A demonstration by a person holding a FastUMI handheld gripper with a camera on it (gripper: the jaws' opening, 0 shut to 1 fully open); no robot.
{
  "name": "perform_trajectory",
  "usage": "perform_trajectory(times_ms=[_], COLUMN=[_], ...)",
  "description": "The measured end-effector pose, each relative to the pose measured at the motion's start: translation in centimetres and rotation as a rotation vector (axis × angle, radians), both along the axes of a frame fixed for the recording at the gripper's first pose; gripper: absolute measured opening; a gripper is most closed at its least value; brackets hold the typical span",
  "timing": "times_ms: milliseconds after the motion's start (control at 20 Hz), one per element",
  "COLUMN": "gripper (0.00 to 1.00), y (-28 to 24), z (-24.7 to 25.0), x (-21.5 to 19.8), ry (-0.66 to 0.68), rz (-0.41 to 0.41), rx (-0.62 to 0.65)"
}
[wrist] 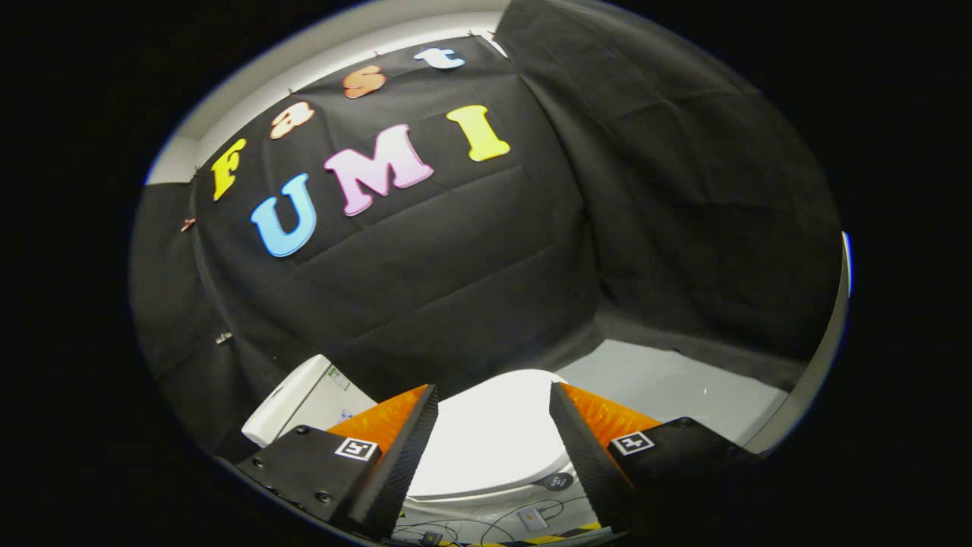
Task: Open the toilet lid.
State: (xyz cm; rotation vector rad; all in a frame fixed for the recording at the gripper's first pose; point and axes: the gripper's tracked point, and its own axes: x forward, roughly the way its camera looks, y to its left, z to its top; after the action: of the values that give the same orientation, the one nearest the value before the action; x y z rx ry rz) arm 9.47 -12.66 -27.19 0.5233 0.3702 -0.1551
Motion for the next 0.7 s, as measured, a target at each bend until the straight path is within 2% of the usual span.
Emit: perform_trajectory(times_ms=[150,400,550,600,700], gripper=[0.96,0.96,0.96,0.92,0.90], y=[-1.8,-1.3,-0.7,-0.6,-0.5], z=[-5.7,-15.9,-19.8,-20.9,-23.1], x=[0.2,0.0,-0.8,-1.2,-2.2], ry=[0.065,0.221,0.288,0.308,0.337], rz=[-0.037,-0.044,-0.052,-0.058,-0.067], rx=[0.103,0.257,0.337,0.358,0.394])
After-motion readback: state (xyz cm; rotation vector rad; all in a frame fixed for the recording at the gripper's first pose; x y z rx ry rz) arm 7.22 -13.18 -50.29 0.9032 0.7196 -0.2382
